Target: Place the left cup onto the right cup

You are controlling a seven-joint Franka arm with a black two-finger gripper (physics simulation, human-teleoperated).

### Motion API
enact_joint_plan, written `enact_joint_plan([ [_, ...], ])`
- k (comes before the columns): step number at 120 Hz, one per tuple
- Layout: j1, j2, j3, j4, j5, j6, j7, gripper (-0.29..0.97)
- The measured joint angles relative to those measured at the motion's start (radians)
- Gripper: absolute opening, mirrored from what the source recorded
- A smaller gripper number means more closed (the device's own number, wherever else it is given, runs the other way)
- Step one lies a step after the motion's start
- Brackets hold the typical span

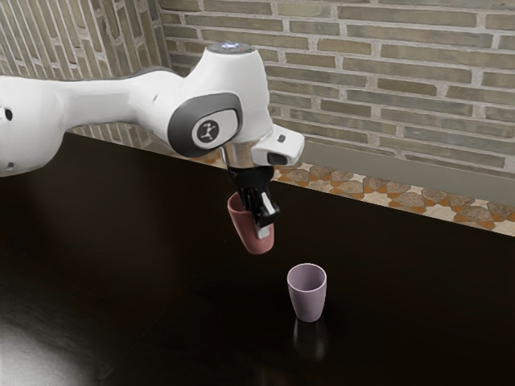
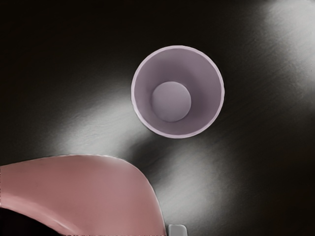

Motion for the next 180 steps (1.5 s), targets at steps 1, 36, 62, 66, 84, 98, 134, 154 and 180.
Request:
enact_joint_plan([
  [1, -0.001, 0.002, -0.001, 0.002, 0.0, 0.0, -0.001, -0.1],
  [36, -0.011, 0.089, -0.025, 0.094, 0.012, 0.002, -0.025, -0.1],
  [62, -0.042, 0.147, -0.025, 0.131, 0.015, 0.003, -0.039, -0.1],
  [66, -0.045, 0.157, -0.025, 0.136, 0.016, 0.004, -0.04, -0.1],
  [84, -0.061, 0.178, -0.024, 0.14, 0.035, 0.03, -0.052, -0.1],
  [98, -0.073, 0.196, -0.024, 0.14, 0.059, 0.044, -0.064, -0.1],
  [134, -0.082, 0.22, -0.024, 0.14, 0.093, 0.084, -0.095, -0.1],
  [154, -0.088, 0.227, -0.024, 0.138, 0.1, 0.096, -0.11, -0.1],
  [180, -0.094, 0.248, -0.023, 0.137, 0.107, 0.106, -0.128, -0.1],
])
